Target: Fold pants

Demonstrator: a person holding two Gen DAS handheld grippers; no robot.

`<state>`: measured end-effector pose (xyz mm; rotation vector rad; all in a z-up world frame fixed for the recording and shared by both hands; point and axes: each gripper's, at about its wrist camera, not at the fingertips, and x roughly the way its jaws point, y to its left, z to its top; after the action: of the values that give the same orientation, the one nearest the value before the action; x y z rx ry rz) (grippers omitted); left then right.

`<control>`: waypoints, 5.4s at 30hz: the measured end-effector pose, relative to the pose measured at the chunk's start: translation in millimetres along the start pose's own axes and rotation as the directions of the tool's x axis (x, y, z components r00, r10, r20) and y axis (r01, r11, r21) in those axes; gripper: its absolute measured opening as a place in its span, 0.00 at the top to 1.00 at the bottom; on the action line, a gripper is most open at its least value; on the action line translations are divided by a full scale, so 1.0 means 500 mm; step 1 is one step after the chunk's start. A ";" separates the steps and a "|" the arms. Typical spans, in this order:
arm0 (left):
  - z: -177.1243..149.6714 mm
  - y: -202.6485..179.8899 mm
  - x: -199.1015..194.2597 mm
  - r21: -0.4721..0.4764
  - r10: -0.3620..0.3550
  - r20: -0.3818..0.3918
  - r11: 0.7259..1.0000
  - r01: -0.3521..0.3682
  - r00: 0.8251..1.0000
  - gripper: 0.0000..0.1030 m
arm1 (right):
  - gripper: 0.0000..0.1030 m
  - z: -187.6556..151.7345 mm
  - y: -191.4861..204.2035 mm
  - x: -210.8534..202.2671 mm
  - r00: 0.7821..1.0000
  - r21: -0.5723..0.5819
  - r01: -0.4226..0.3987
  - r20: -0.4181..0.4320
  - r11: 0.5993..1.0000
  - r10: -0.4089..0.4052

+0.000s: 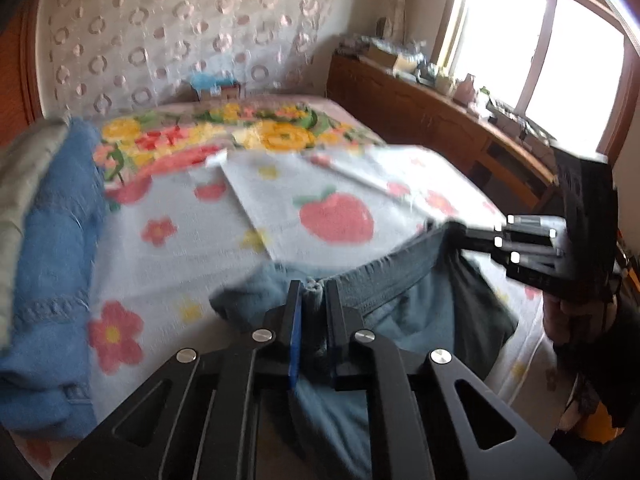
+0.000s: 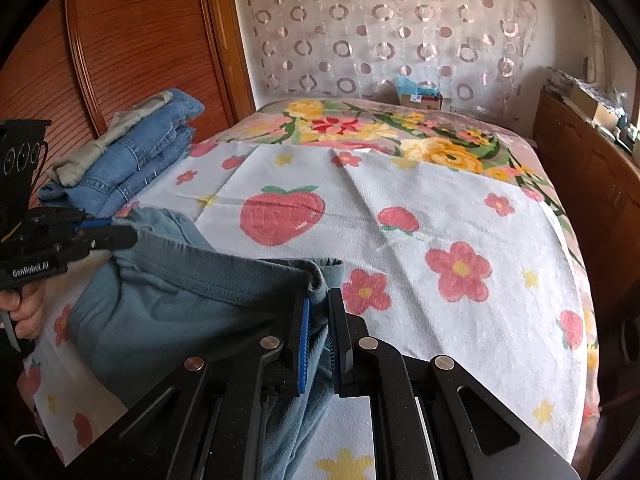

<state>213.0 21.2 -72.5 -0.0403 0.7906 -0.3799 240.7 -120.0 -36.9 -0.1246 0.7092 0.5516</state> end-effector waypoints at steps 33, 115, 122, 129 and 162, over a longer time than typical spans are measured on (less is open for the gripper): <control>-0.130 -0.034 -0.037 -0.002 0.110 -0.097 0.994 -0.111 0.989 0.46 | 0.63 -0.125 0.035 -0.142 0.999 0.044 0.013 -0.036 0.999 -0.011; -0.070 -0.021 0.003 -0.006 0.196 -0.092 0.980 -0.197 0.976 0.21 | 0.55 -0.054 0.001 -0.088 0.999 0.040 0.011 -0.049 0.999 -0.009; -0.052 -0.015 0.024 -0.003 0.203 -0.100 0.979 -0.204 0.974 0.21 | 0.55 -0.040 -0.015 -0.058 0.997 0.063 0.020 -0.076 0.998 -0.015; -0.045 -0.004 0.049 -0.014 0.202 -0.125 0.979 -0.205 0.971 0.21 | 0.55 -0.033 -0.022 -0.035 0.995 0.077 0.019 -0.098 0.997 -0.011; -0.069 0.010 0.072 -0.011 0.169 -0.123 0.985 -0.172 0.978 0.16 | 0.55 -0.024 0.020 -0.003 0.994 0.007 0.028 -0.109 1.000 -0.027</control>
<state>213.2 16.9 -122.5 0.0306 0.9122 -0.2125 227.3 -115.4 -44.5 -0.1575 0.8142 0.5185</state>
